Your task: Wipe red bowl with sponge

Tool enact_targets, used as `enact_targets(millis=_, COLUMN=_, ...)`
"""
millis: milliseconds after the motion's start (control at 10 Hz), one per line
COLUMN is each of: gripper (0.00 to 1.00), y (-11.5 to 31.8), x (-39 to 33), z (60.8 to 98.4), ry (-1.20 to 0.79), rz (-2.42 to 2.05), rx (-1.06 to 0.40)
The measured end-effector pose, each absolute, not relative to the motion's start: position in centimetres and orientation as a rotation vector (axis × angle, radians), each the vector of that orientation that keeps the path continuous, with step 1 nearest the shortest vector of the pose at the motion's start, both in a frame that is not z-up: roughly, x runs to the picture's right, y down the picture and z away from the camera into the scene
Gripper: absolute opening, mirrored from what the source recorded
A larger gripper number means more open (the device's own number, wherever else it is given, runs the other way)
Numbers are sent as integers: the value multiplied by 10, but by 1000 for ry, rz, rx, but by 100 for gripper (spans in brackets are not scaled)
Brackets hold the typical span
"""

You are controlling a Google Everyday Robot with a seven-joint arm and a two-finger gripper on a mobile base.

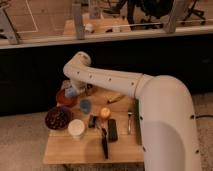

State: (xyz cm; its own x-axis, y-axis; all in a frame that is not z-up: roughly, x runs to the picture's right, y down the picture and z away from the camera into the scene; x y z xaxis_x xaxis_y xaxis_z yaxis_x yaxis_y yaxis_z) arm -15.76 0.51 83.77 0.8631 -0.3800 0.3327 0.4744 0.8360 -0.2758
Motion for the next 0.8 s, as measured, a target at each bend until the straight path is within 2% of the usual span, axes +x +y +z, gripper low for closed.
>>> enact_targets(millis=300, gripper=0, y=7, x=-162, z=855, ry=-367, rz=-578, rx=-324)
enact_targets(millis=800, gripper=0, y=-9, x=-165, z=855, ry=-525, rz=-683, rx=-258)
